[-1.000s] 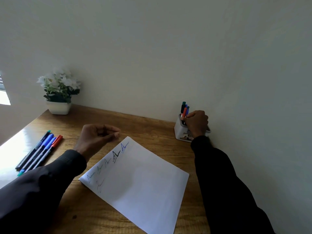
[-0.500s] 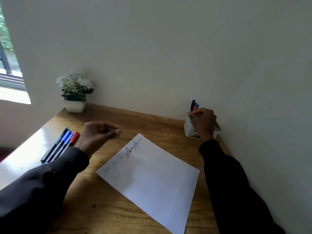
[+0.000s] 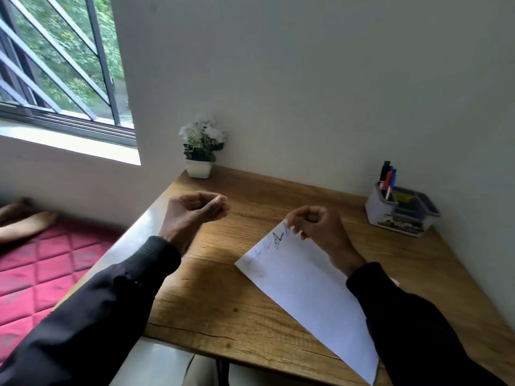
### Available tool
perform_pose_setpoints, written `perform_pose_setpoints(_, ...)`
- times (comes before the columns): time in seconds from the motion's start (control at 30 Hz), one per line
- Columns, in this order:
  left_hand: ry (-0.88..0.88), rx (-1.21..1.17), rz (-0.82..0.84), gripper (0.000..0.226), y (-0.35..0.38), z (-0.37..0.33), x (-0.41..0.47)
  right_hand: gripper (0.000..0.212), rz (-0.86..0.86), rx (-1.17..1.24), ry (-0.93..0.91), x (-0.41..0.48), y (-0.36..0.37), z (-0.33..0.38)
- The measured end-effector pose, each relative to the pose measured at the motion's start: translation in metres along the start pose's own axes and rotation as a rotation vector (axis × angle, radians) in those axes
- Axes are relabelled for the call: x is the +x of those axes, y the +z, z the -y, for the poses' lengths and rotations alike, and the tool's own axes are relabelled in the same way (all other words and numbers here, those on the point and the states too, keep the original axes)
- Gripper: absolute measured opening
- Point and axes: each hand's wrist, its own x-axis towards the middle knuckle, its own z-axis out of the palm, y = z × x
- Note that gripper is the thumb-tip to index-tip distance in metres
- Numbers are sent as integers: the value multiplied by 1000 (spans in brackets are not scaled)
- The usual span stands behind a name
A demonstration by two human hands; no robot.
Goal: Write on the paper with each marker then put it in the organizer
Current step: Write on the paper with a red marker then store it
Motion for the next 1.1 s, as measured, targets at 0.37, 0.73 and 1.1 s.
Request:
perform_pose_setpoints(0.37,-26,1,-95,24,-53,-16,-14,5,251,-223,-224,18,89,27)
perform_pose_setpoints(0.73,-14,12,-109,25,-65,-18,-30,32,478,-591,-658,42,155,34)
perform_pose_setpoints(1.1,-47,-16,-100,25,-59,-13,-26,28,466,-805,-709,44,150,26)
